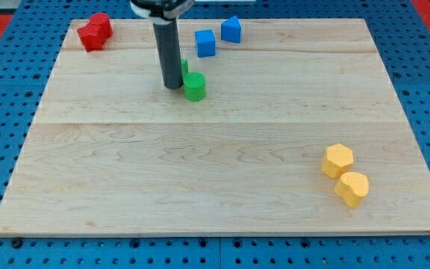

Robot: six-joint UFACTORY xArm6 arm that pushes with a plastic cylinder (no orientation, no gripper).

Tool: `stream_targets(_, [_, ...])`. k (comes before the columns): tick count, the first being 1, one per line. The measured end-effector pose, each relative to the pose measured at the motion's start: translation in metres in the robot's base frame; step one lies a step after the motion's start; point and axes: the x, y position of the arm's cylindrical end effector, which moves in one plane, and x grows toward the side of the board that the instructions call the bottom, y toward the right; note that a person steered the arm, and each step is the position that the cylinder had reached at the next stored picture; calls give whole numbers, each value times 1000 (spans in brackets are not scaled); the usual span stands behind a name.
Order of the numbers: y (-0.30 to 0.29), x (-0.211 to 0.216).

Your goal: Slightly move blue cube in between of green star and blue triangle

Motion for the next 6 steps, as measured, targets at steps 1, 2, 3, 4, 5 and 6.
stream_targets(1, [0, -41])
stream_targets(2, [-6, -72])
stream_targets(3, [-1, -43])
stream_targets(4, [45, -39])
stream_targets(5, [62, -49])
stream_targets(6, [55, -75])
